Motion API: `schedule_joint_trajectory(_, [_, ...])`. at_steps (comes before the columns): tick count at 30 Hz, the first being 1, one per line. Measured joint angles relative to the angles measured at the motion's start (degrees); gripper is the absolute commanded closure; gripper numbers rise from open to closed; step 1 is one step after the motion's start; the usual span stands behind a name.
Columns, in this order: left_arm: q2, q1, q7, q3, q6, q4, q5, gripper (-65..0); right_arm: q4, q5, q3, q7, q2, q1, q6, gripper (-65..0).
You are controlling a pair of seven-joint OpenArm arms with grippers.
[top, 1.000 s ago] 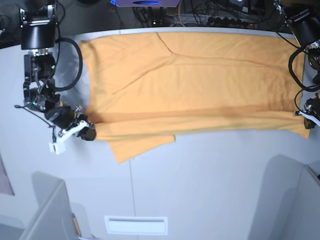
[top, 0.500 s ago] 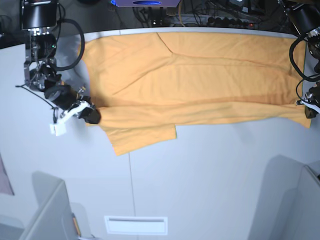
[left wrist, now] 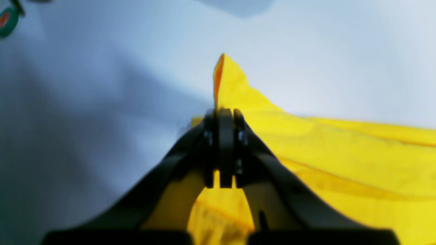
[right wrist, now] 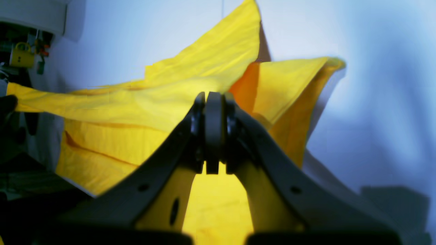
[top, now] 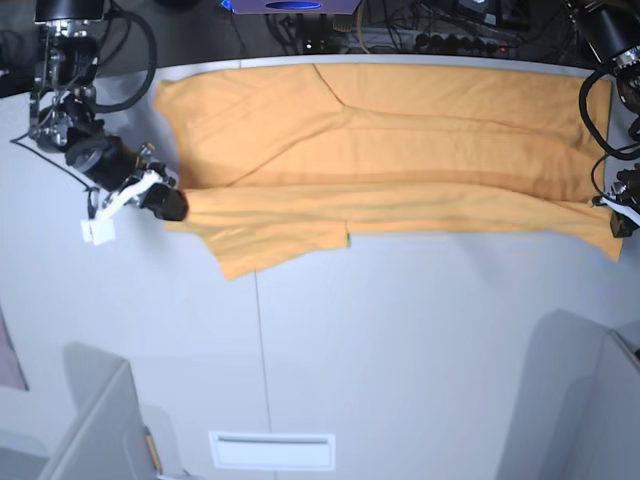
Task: Fold the T-shirt properly
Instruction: 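Lift the hem and fold it over onto the shoulder edge, then lower the hem onto the shoulders and open both grippers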
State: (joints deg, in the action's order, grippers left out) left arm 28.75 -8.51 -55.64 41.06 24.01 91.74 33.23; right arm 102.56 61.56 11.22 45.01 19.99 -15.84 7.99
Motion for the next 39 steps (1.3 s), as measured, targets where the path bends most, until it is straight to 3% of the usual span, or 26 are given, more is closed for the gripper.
schedule_joint_trajectory(15, [0.09, -9.09, 0.76, 0.2, 0.0, 6.34, 0.52, 0.0, -0.04, -0.46, -0.15, -0.02, 0.04, -5.16, -0.02, 0.0])
schedule_joint_trajectory(19, [-0.17, -10.73, -0.13, 4.15, 0.0, 6.34, -0.02, 0.0, -0.59, -0.44, -0.17, 0.11, 0.02, -6.73, -0.02, 0.0])
schedule_joint_trajectory(34, [-1.95, -15.96, -0.39, 3.85, -0.13, 6.49, -0.17, 0.0, -2.6, -0.66, -0.24, -0.11, 0.5, -5.6, -0.02, 0.0])
schedule_joint_trajectory(39, [-1.77, -15.63, 0.55, 3.85, 0.0, 6.43, 0.28, 0.0, -4.59, -0.79, 0.02, 4.59, 0.5, -5.31, -0.02, 0.0])
